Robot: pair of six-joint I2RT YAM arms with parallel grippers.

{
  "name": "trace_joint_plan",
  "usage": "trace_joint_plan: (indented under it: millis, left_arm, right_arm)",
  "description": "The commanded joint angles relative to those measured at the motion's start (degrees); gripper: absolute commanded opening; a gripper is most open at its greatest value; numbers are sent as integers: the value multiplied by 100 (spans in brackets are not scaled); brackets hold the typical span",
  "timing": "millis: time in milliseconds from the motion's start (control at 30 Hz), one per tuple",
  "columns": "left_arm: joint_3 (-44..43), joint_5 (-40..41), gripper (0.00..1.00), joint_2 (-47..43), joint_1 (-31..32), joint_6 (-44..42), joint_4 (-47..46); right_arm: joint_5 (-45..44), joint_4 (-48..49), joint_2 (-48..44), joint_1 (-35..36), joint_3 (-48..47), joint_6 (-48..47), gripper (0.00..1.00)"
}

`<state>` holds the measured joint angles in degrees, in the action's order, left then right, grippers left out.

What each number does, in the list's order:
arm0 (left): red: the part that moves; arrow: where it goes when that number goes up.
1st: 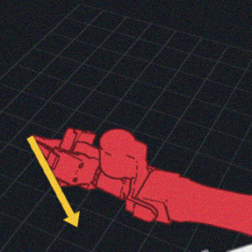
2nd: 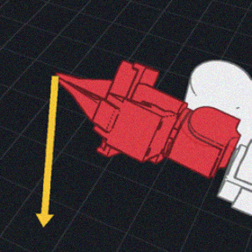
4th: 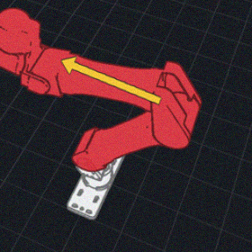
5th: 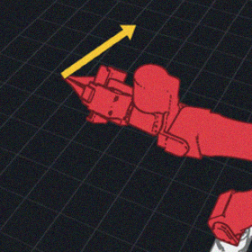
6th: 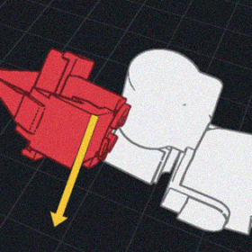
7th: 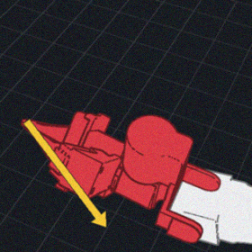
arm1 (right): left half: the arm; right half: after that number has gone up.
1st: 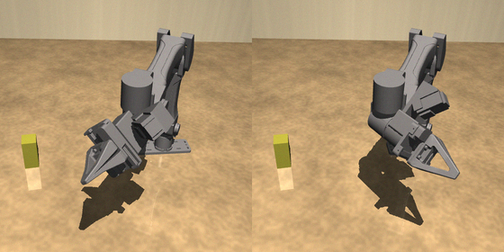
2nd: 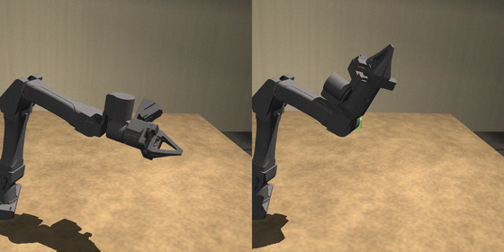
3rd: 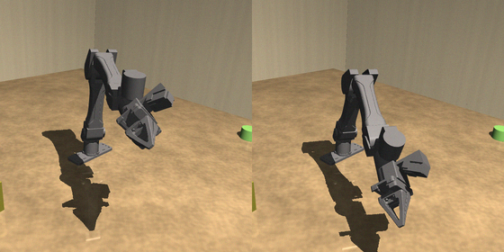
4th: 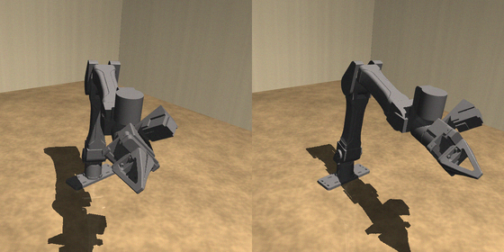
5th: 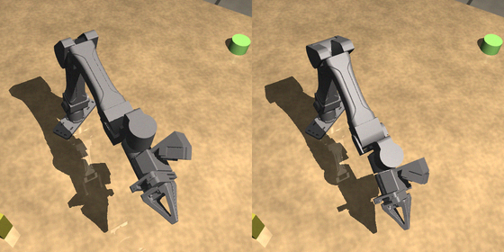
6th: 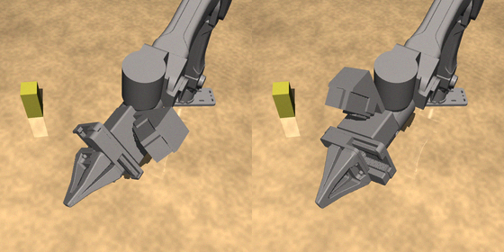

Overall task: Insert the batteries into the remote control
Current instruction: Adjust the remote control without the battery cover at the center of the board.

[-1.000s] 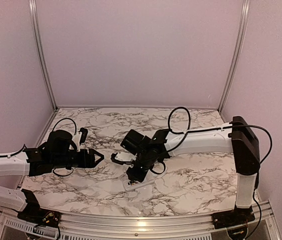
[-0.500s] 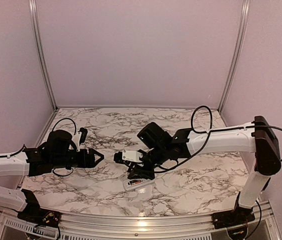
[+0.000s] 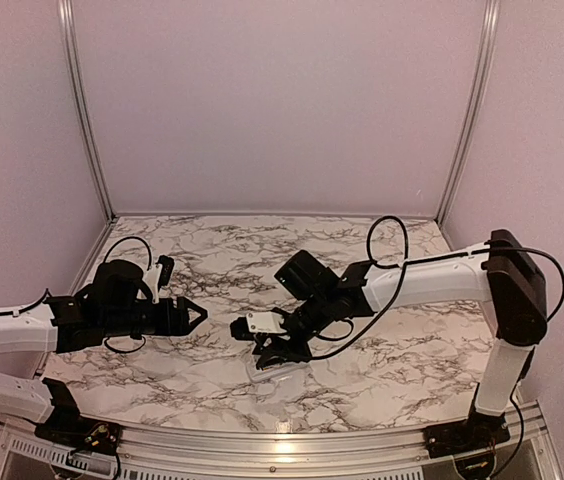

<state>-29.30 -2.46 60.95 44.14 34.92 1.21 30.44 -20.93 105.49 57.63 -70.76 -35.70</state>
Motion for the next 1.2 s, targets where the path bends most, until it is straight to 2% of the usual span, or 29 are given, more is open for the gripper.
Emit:
trace_joint_plan:
  millis: [0, 667, 800, 900, 1033, 1167]
  left_arm:
    - [-131, 80, 75, -62, -37, 17, 169]
    - [-174, 68, 75, -27, -44, 31, 227]
    - [76, -50, 75, -108, -37, 29, 161]
    - [652, -318, 75, -441, -28, -13, -387]
    - [1116, -269, 76, -670, 189, -285, -881]
    - [1553, -729, 68, -497, 533, -338, -2027]
  right_arm:
    - [99, -185, 311, -40, -261, -377, 9]
    - [70, -643, 887, -252, -825, -786, 8]
    - [33, -640, 908, -293, -852, -766, 7]
    - [96, -569, 722, -341, -828, -728, 7]
    - [66, -583, 563, -400, -818, -722, 7]
    - [210, -495, 385, -614, -721, -618, 6]
